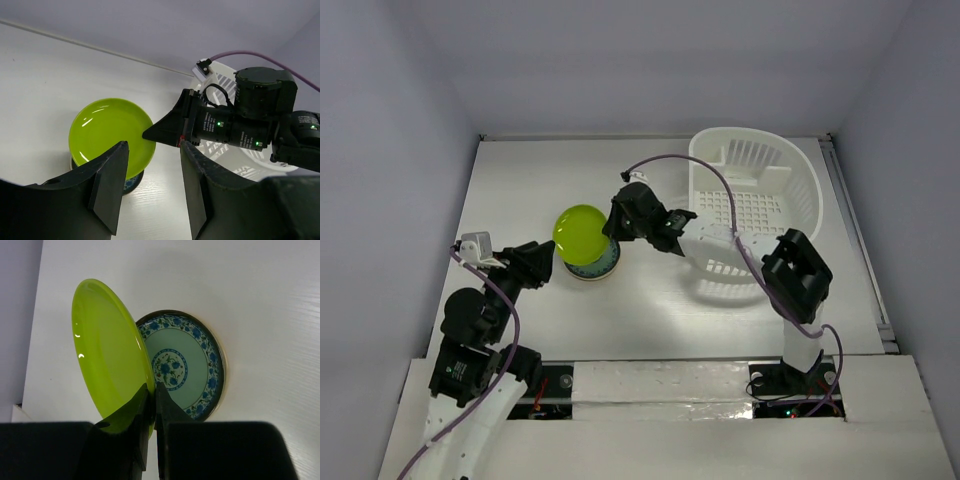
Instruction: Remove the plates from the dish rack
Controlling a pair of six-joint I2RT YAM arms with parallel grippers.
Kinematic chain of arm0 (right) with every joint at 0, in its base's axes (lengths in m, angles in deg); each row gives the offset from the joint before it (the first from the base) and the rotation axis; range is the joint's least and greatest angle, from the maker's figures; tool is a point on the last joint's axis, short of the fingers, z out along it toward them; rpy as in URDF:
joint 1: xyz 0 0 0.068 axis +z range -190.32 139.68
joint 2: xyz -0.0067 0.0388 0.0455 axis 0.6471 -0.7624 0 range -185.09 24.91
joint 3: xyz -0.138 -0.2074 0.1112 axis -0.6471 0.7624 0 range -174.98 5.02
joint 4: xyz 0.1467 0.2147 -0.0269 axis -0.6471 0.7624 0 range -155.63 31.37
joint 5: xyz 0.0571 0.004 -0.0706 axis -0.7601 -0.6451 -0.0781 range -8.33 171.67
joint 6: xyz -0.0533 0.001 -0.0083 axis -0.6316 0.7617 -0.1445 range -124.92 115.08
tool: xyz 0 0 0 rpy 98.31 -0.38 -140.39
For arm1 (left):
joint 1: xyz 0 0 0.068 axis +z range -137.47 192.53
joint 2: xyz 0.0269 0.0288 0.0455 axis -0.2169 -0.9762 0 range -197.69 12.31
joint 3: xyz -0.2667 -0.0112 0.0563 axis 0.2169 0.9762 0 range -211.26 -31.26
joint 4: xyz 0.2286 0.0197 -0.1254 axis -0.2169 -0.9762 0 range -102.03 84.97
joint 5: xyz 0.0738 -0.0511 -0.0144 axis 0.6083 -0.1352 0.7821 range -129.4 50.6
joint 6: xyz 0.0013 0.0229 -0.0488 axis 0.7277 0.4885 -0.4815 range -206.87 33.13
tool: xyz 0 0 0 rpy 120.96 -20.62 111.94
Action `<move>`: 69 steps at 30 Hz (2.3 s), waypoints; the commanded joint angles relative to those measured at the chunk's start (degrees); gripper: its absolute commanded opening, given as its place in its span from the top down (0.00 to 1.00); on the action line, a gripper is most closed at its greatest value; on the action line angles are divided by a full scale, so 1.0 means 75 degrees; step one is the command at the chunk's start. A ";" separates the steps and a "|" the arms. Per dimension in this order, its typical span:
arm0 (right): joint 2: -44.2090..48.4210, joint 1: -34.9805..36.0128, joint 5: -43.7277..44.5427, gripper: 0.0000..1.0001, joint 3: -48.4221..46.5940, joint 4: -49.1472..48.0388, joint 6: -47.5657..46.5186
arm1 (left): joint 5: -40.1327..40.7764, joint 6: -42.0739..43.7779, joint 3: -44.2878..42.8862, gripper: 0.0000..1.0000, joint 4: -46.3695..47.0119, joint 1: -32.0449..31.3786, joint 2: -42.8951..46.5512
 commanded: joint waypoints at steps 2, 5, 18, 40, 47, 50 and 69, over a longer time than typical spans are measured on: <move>-0.0112 -0.0015 -0.0237 1.00 0.0158 -0.1197 0.0557 | 0.0026 -0.0054 -0.0250 0.57 0.0235 -0.0036 -0.0163; -0.0219 -0.0015 -0.0178 0.99 0.0310 -0.1232 0.0650 | 0.0003 -0.0054 -0.0250 0.57 0.0235 -0.0036 -0.0209; -0.0102 -0.0015 -0.0084 0.81 0.1108 -0.1491 0.0886 | 0.0026 -0.0054 -0.0250 0.57 0.0223 -0.0036 -0.0198; 0.2310 0.0313 0.0688 0.25 0.1518 -0.0249 -0.0661 | 0.0296 0.0005 -0.0355 0.37 0.0176 0.0105 0.0013; 0.5109 0.0313 0.2726 1.00 0.2490 0.0244 -0.1223 | 0.0331 0.0145 -0.0577 0.23 0.0176 0.0105 0.0248; 0.6632 0.0313 0.3617 0.95 0.2934 0.0618 -0.1528 | 0.0728 0.0145 -0.1149 0.15 -0.0116 0.0105 0.0095; 1.0834 0.0313 0.7416 0.00 0.4319 0.1978 -0.1177 | 0.1620 0.0685 -0.1504 0.05 0.0024 0.0105 0.0142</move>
